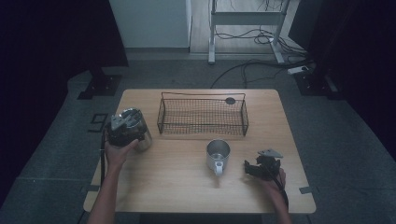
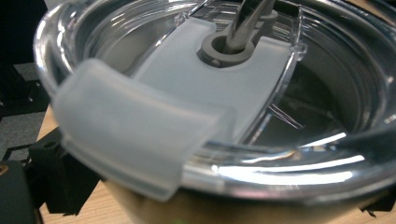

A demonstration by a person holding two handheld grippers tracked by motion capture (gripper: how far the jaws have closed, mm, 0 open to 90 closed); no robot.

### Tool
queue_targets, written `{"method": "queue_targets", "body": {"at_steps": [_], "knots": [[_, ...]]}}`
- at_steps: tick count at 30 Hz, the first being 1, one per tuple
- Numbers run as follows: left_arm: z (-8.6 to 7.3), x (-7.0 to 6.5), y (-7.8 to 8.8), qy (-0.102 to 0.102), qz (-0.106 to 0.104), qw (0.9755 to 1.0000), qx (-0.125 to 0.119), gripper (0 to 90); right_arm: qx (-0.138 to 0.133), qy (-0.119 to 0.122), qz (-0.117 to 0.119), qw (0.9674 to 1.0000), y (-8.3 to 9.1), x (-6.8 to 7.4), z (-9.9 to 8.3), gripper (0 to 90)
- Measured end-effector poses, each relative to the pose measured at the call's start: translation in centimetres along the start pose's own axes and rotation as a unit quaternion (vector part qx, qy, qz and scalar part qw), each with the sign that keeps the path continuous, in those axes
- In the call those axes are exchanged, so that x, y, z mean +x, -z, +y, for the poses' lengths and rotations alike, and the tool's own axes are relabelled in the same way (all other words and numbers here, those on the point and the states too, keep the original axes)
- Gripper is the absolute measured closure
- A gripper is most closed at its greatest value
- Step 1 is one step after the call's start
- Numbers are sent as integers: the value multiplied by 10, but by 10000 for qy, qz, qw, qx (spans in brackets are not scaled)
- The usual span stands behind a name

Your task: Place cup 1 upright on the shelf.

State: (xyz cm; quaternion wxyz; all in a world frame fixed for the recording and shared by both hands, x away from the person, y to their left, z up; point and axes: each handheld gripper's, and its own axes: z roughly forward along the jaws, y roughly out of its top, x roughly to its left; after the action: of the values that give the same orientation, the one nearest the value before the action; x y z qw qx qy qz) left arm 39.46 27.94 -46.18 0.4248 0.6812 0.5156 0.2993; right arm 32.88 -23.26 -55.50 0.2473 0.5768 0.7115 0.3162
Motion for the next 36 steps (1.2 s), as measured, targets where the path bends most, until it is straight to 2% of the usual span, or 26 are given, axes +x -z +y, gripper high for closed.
{"method": "queue_targets", "body": {"at_steps": [7,18,36], "knots": [[5,0,12,-5,9,10000,-54,39,-1,-1,-2,10000,0,0,0,118],[24,-10,30,-136,-84,9995,-286,40,1,-7,-2,10000,0,0,0,118],[45,-25,46,-235,-204,9986,-427,40,7,5,-8,10000,0,0,0,117]]}}
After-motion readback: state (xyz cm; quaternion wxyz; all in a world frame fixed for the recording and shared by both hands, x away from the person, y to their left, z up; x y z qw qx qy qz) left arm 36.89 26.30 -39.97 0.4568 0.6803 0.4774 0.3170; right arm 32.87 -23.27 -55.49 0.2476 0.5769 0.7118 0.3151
